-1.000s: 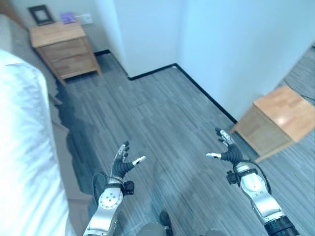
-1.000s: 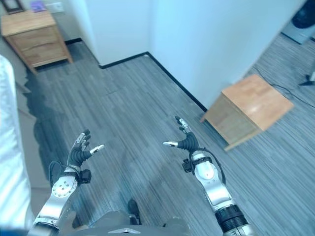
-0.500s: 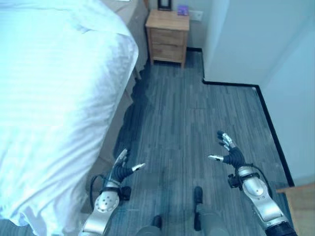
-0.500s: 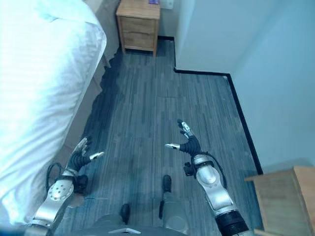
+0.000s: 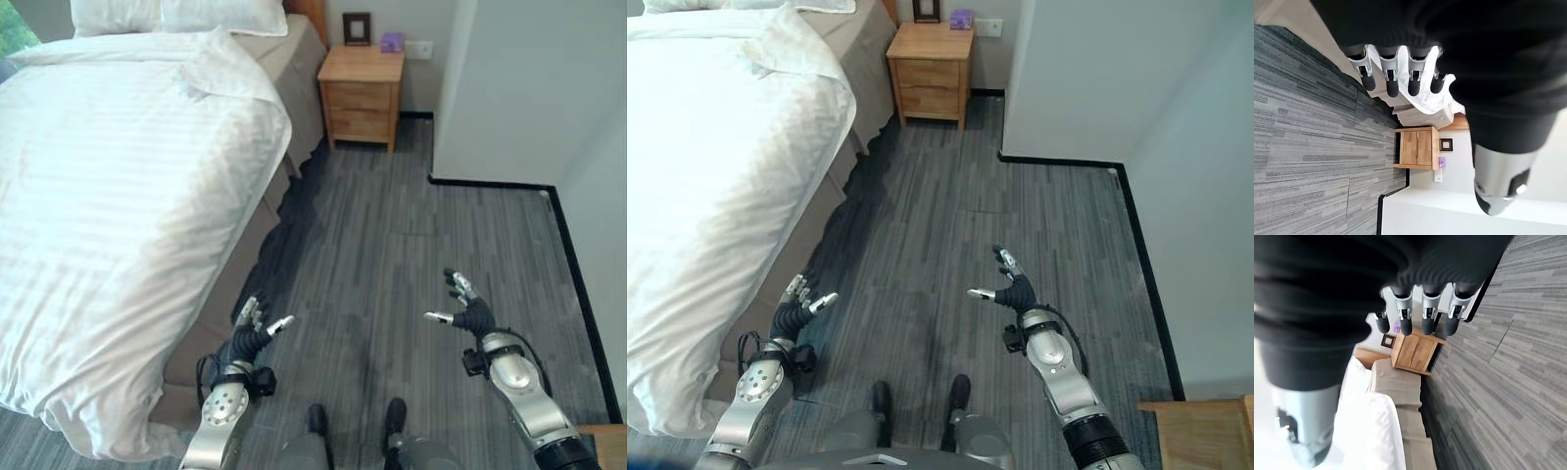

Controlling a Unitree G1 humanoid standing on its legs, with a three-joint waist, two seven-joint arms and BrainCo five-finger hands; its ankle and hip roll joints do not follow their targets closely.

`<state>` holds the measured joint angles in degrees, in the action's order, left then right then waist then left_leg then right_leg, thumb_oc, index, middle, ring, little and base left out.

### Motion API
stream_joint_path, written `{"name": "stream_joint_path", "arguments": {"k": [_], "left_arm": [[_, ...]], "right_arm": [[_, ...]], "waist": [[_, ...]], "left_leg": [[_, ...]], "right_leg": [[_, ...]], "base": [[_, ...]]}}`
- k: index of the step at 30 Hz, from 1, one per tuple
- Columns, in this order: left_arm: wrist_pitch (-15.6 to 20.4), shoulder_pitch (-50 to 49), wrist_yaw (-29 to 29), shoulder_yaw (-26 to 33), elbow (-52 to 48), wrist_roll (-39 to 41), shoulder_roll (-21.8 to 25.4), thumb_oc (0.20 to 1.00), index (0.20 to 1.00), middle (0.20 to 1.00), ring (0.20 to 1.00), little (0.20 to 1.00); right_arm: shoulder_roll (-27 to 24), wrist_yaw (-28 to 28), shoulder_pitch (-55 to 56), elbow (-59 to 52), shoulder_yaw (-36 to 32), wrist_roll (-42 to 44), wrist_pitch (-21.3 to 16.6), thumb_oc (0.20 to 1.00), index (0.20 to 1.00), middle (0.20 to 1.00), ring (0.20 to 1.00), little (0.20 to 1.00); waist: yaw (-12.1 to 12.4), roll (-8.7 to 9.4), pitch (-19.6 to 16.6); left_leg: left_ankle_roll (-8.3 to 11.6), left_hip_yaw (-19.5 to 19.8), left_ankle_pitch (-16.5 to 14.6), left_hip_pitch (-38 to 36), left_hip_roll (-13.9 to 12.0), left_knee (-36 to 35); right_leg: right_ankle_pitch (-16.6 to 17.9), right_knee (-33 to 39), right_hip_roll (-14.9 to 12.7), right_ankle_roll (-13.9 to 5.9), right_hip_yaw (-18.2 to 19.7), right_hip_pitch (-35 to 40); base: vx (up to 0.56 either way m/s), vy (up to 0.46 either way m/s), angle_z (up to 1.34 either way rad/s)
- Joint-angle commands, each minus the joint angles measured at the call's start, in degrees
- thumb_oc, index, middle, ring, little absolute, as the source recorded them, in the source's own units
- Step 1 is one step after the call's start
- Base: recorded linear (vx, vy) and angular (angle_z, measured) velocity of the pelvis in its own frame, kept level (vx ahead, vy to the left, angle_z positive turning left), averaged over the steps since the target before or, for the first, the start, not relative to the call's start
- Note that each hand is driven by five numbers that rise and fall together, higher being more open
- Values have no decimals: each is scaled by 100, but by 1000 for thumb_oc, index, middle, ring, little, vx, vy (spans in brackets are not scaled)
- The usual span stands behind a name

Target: Making the bed.

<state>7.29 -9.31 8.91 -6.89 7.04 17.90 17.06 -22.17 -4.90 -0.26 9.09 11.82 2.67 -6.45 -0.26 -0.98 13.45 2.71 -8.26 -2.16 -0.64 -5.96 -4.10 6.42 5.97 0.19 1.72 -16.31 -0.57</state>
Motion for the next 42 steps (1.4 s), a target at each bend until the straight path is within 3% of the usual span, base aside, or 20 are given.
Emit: {"name": "stream_joint_path", "arguments": {"k": [1, 10, 11, 17, 21, 24, 25, 26, 27, 29, 31, 33, 35, 36, 38, 39, 40, 41, 42], "left_arm": [[279, -12, -58, 18, -381, 109, 202, 1000, 1000, 1000, 1000, 1000], [193, -39, -120, -93, -276, -19, 263, 1000, 1000, 1000, 1000, 1000], [-131, 316, 264, 181, 662, 341, -174, 1000, 1000, 1000, 1000, 1000], [-110, 460, 336, 120, 703, 213, -188, 1000, 1000, 1000, 1000, 1000], [40, 542, 417, 265, 320, -81, 0, 1000, 1000, 1000, 1000, 1000], [159, 640, 590, 370, 215, -288, 138, 1000, 1000, 1000, 1000, 1000], [186, 668, 662, 401, 161, -333, 153, 1000, 1000, 1000, 1000, 1000], [238, 771, 805, 432, 135, -416, 170, 1000, 1000, 1000, 1000, 1000], [290, 871, 860, 477, 126, -436, 186, 1000, 1000, 1000, 1000, 1000], [296, 939, 848, 441, 87, -378, 200, 1000, 1000, 1000, 1000, 1000], [283, 977, 730, 382, 26, -385, 264, 1000, 1000, 1000, 1000, 1000], [268, 995, 648, 374, -3, -395, 299, 1000, 1000, 1000, 1000, 1000], [262, 1086, 675, 392, 57, -447, 300, 1000, 1000, 1000, 1000, 1000], [284, 1127, 683, 355, 120, -501, 307, 1000, 1000, 1000, 1000, 1000], [309, 1109, 691, 295, 130, -536, 328, 1000, 1000, 1000, 1000, 1000], [286, 972, 673, 284, 56, -562, 291, 1000, 1000, 1000, 1000, 1000], [286, 971, 673, 284, 55, -562, 292, 1000, 1000, 1000, 1000, 1000], [255, 861, 711, 312, 31, -455, 261, 1000, 1000, 1000, 1000, 1000], [235, 825, 695, 291, -11, -408, 250, 1000, 1000, 1000, 1000, 1000]], "right_arm": [[78, -113, -170, -302, -98, -83, -209, 1000, 1000, 1000, 1000, 1000], [262, -189, 17, -328, -189, -76, -180, 1000, 1000, 1000, 1000, 1000], [167, -946, -251, 1163, -795, -73, 385, 1000, 1000, 1000, 1000, 1000], [211, -981, -284, 1049, -721, -247, 368, 1000, 1000, 1000, 1000, 1000], [-135, -863, -430, 853, -719, -496, 257, 1000, 1000, 1000, 1000, 1000], [-321, -886, -451, 683, -820, -655, 166, 1000, 1000, 1000, 1000, 1000], [-360, -877, -468, 622, -838, -697, 134, 1000, 1000, 1000, 1000, 1000], [-492, -863, -572, 424, -855, -918, 96, 1000, 1000, 1000, 1000, 1000], [-560, -915, -576, 207, -916, -1117, 27, 1000, 1000, 1000, 1000, 1000], [-531, -930, -540, 8, -983, -1059, -10, 1000, 1000, 1000, 1000, 1000], [-497, -951, -496, -82, -1054, -943, -53, 1000, 1000, 1000, 1000, 1000], [-446, -997, -431, -95, -1104, -896, -63, 1000, 1000, 1000, 1000, 1000], [-388, -1092, -399, -58, -1118, -956, -11, 1000, 1000, 1000, 1000, 1000], [-380, -1089, -334, -75, -1095, -1016, 37, 1000, 1000, 1000, 1000, 1000], [-388, -1084, -233, -48, -1023, -1018, 18, 1000, 1000, 1000, 1000, 1000], [-386, -1032, -198, -41, -927, -1042, 25, 1000, 1000, 1000, 1000, 1000], [-384, -1032, -198, -41, -926, -1042, 24, 1000, 1000, 1000, 1000, 1000], [-419, -1106, -305, 69, -772, -1087, -27, 1000, 1000, 1000, 1000, 1000], [-434, -1096, -339, -19, -742, -1072, -14, 1000, 1000, 1000, 1000, 1000]], "waist": [[-39, 65, -220], [21, 117, -417], [77, 33, -382], [49, 82, -420], [126, 218, -419], [143, 266, -382], [133, 263, -336], [60, 229, -173], [23, 165, -133], [-60, 158, -103], [-135, 225, -78], [-185, 304, -86], [-227, 336, -89], [-308, 325, -90], [-414, 313, -155], [-474, 240, -199], [-480, 245, -208], [-398, 206, -140], [-313, 289, -25]], "left_leg": [[-23, -67, -124, -306, 55, -32], [-62, -6, -238, -484, 35, -90], [-52, 117, -183, -744, 165, -43], [-43, 93, -233, -832, 155, -55], [-138, 52, -362, -835, 192, -13], [-232, 44, -440, -836, 207, -28], [-276, 45, -472, -871, 219, -33], [-368, 97, -521, -986, 259, -48], [-382, 151, -552, -1028, 186, -81], [-340, 175, -664, -1109, 162, -90], [-254, 224, -797, -1208, 169, -90], [-112, 238, -933, -1342, 137, -90], [37, 215, -1069, -1531, 9, -90], [128, 255, -1208, -1727, -129, -90], [172, 388, -1307, -1847, -263, 162], [283, 390, -962, -1576, -475, 1121], [282, 397, -960, -1561, -470, 1125], [344, 454, 130, -813, -814, 3016], [244, 429, 374, -444, -851, 3793]], "right_leg": [[-1149, -113, -559, -695, 323, 626], [-1125, -105, -622, -787, 291, 745], [-1147, -317, -852, -790, 82, 931], [-1126, -234, -844, -800, 130, 1025], [-1162, -494, -860, -874, 263, 885], [-1250, -1372, -940, -999, 302, 415], [-1146, -1836, -980, -1134, 353, 150], [-661, -2847, -1090, -1482, 543, -365], [-658, -3344, -1016, -1478, 612, -808], [-902, -3252, -919, -1335, 477, -1112], [-1009, -2428, -883, -1156, 242, -1082], [-808, -1229, -889, -1081, -55, -1025], [-555, -605, -921, -1131, -278, -1131], [-451, -568, -968, -1178, -154, -1317], [-430, -731, -879, -1043, 195, -1306], [-568, -938, -730, -836, 278, -1232], [-566, -937, -738, -837, 275, -1240], [-838, -936, -395, -415, 139, -786], [-934, -870, -352, -271, 103, -581]], "base": [[150, 76, -15], [67, 59, 5], [18, 37, 9], [42, 2, 4], [64, 56, -6], [35, 89, -10], [48, 181, -18], [135, 199, -23], [199, 181, -9], [249, 23, 18], [331, -92, 18], [396, -161, 39], [529, -229, 44], [659, -294, 44], [699, -347, 48], [524, -284, 39], [659, -508, 29], [447, -467, 17], [570, -597, 29]]}}
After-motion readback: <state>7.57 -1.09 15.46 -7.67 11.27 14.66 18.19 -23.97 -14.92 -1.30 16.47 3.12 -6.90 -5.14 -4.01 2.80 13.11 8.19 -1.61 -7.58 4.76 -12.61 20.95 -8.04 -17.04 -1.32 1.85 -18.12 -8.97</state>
